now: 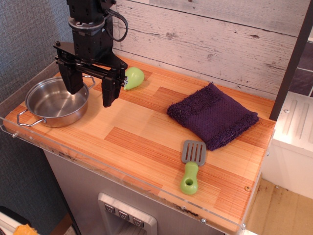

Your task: Place green egg on top of blue cloth.

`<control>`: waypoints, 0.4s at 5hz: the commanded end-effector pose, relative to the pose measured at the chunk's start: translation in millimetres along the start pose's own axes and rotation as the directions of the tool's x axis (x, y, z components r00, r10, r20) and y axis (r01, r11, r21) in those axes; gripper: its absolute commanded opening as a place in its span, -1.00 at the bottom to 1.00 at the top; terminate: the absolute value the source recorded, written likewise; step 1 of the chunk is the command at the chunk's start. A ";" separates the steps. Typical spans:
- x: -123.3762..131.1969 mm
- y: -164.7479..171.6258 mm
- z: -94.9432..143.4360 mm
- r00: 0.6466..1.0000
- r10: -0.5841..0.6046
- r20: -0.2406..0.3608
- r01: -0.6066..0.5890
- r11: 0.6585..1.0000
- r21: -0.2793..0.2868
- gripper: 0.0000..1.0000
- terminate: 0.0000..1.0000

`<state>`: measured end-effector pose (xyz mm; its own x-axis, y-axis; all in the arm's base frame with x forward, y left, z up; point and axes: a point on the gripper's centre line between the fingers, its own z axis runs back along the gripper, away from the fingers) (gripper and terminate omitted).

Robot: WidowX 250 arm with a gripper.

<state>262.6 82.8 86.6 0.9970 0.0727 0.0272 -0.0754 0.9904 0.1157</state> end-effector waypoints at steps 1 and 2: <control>0.0 0.0 0.0 1.000 0.000 0.000 0.000 1.000 0.000 1.00 -1.00; 37.8 4.8 -2.5 0.999 0.036 0.023 -0.035 0.999 -0.031 1.00 -1.00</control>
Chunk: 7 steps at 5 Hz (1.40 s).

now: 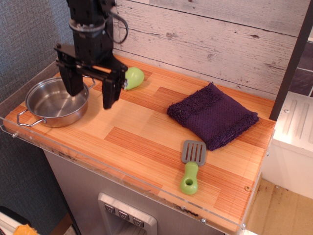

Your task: Place green egg on top of blue cloth.

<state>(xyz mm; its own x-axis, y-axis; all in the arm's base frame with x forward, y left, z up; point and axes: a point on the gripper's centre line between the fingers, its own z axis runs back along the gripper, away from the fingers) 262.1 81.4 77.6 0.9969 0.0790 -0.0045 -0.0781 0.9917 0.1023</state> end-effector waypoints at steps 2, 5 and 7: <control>105.1 1.4 -13.4 0.997 0.049 0.054 -0.047 0.998 -0.029 1.00 -1.00; 127.7 4.2 -33.2 0.997 0.050 0.056 -0.050 0.999 -0.010 1.00 -1.00; 130.4 6.8 -46.2 0.997 0.066 0.048 -0.065 0.998 -0.018 -1.00 -1.00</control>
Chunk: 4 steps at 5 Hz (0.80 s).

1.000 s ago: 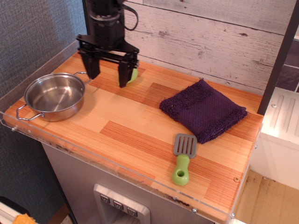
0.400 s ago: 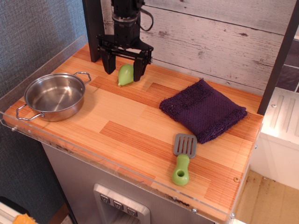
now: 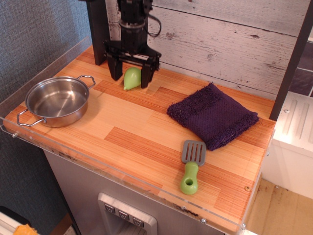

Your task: Place green egg on top of blue cloth.

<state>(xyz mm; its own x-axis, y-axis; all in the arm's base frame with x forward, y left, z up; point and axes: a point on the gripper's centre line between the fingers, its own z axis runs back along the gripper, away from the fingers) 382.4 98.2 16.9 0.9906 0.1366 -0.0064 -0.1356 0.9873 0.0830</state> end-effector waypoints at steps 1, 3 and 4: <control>7.7 7.8 17.3 0.998 0.018 0.062 -0.018 1.000 -0.008 -1.00 -1.00; -17.4 -1.8 82.6 0.994 0.005 0.112 0.004 0.997 -0.082 -1.00 -1.00; -37.8 -44.8 91.9 0.992 -0.078 0.101 0.089 0.990 -0.111 -1.00 -1.00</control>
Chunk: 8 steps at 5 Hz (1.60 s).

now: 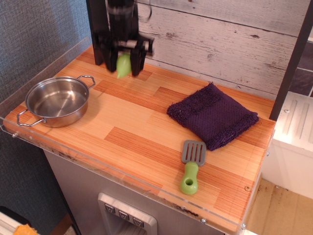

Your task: Place green egg on top of blue cloth.

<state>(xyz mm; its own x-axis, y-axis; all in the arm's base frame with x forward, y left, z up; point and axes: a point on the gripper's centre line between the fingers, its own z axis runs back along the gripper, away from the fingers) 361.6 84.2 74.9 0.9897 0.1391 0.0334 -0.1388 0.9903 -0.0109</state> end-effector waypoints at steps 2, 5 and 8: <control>-31.8 -111.2 -5.3 0.981 -0.194 -0.022 0.195 0.979 0.051 -1.00 -1.00; -27.7 -142.2 -26.3 0.969 -0.244 -0.028 0.246 0.965 0.087 1.00 -1.00; -40.1 -66.1 37.7 0.998 -0.041 0.053 0.043 0.998 -0.045 1.00 -1.00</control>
<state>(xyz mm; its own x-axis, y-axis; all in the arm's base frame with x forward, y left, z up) 327.4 15.8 97.4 0.9939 0.1072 0.0248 -0.1059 0.9932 -0.0474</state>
